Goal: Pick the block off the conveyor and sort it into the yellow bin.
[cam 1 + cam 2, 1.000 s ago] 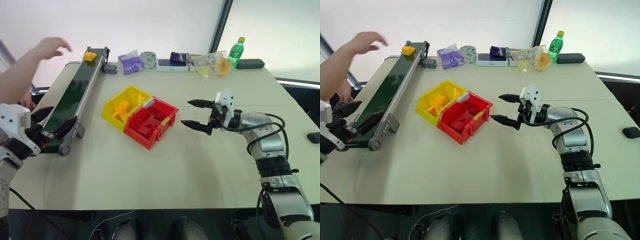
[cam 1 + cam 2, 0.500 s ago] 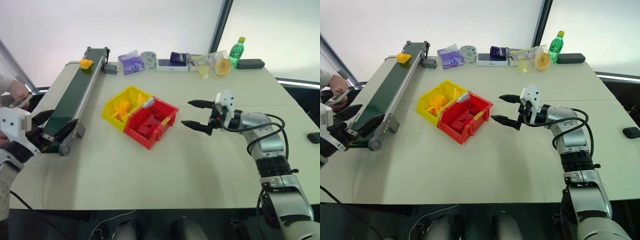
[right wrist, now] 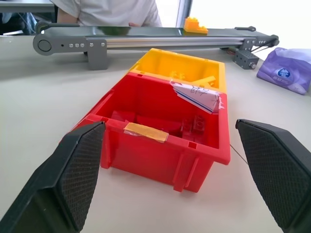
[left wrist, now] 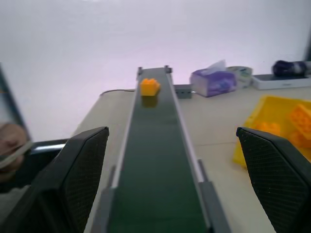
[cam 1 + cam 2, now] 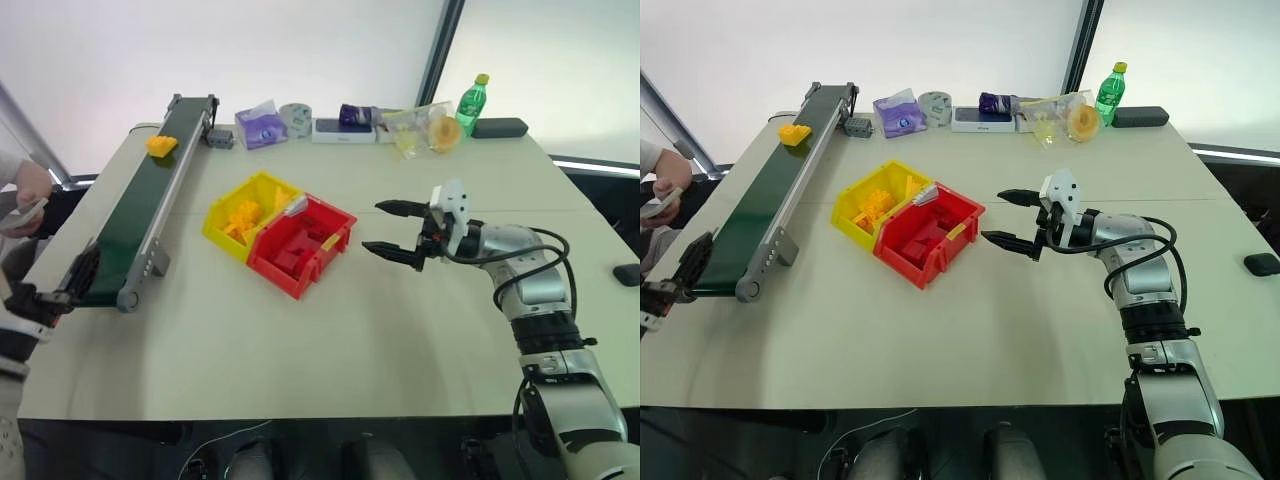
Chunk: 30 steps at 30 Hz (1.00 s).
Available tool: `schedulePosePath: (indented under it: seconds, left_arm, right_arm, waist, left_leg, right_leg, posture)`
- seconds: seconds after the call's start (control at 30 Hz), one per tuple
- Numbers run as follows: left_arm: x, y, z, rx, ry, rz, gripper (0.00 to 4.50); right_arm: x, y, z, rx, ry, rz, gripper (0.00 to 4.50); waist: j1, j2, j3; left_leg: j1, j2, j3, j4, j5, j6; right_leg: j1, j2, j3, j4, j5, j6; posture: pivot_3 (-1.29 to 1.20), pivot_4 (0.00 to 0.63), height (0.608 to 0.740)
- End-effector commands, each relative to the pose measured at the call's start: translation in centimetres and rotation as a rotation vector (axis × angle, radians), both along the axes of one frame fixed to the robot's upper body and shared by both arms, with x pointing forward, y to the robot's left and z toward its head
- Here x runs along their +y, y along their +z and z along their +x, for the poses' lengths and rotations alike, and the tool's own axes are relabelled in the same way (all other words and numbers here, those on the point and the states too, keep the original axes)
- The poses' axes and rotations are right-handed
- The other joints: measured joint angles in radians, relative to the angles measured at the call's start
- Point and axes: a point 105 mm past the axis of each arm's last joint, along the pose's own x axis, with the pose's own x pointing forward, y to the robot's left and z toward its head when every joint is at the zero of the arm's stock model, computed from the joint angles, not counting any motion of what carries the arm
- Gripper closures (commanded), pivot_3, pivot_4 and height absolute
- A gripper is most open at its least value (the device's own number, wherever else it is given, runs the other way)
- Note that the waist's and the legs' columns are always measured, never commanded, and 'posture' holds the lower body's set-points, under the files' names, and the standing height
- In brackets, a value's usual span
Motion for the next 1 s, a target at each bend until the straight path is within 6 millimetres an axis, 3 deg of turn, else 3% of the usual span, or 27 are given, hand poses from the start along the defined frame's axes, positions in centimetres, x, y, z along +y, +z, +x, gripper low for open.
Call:
schedulePosePath:
  seconds: [0.03,0.7,0.93,1.0]
  left_arm:
    - [-0.7,0.1,-1.0,-0.021,0.029,0.029,0.06]
    - [0.2,-0.6,-0.7,0.017,0.044,0.008,0.06]
    - [1.3,1.4,2.8,0.153,0.055,0.021,0.06]
    - [1.5,1.2,4.0,0.246,0.024,0.003,0.06]
  right_arm:
    - [0.3,1.8,0.1,-0.061,0.011,0.011,0.00]
    - [0.5,2.0,0.0,-0.064,0.013,0.014,0.00]
    - [0.4,1.8,0.1,-0.060,0.012,0.013,0.00]
    - [0.5,1.7,0.1,-0.059,0.015,0.015,0.00]
  waist:
    - [0.001,0.000,0.000]
    - [0.000,0.000,0.000]
    - [0.003,0.000,0.000]
    - [0.001,0.000,0.000]
  left_leg:
    - [0.000,0.000,0.000,0.000,0.000,0.000]
    - [0.000,0.000,-0.001,0.000,0.000,0.000]
    - [0.000,0.000,-0.001,0.000,0.000,0.000]
    - [0.000,0.000,-0.001,0.000,0.000,0.000]
  right_leg:
    - [0.000,0.000,0.000,0.000,0.000,0.000]
    - [0.000,0.000,0.000,0.000,0.000,0.000]
    - [0.001,0.000,-0.001,0.000,0.000,0.000]
    - [0.000,0.000,-0.001,0.000,0.000,0.000]
  posture:
    - [0.00,0.150,0.740]
    - [0.00,0.150,0.740]
    - [0.00,0.150,0.740]
    - [0.00,0.150,0.740]
